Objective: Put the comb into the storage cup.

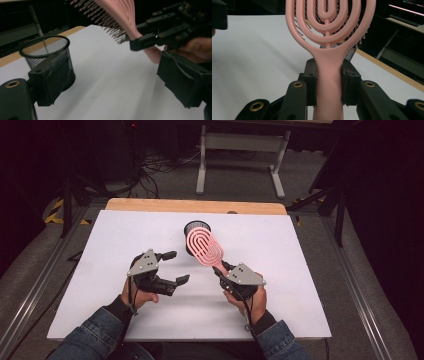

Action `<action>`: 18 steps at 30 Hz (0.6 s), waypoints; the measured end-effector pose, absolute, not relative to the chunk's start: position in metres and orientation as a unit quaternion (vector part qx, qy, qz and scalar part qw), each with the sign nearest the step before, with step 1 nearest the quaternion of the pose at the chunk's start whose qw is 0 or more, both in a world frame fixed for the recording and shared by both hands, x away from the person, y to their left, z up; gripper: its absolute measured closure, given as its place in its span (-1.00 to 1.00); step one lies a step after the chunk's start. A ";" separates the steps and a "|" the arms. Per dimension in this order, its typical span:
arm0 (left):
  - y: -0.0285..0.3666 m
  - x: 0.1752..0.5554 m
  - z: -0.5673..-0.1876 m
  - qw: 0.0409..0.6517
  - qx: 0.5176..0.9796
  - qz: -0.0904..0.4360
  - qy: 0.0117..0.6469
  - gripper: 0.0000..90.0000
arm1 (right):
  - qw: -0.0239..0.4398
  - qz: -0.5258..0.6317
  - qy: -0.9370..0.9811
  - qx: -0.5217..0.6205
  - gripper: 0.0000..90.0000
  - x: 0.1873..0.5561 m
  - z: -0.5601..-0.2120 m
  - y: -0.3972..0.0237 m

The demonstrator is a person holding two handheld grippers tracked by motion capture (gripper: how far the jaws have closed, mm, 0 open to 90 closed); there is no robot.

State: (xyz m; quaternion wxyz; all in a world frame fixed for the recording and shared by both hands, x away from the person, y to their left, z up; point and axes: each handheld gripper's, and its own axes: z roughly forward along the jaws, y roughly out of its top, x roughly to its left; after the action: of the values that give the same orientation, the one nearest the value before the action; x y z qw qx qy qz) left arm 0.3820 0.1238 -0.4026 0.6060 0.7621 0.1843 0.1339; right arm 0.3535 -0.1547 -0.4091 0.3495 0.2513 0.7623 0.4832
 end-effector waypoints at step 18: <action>0.099 0.389 -0.401 0.642 0.736 0.071 0.203 -0.60 | 0.350 0.494 0.762 0.232 0.57 0.350 -0.416 -0.137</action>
State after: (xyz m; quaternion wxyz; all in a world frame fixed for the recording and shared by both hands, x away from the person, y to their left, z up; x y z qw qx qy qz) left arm 0.3894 0.0991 -0.4012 0.6422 0.7356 0.2034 0.0714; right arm 0.3496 -0.1369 -0.4162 0.3498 0.2325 0.7616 0.4935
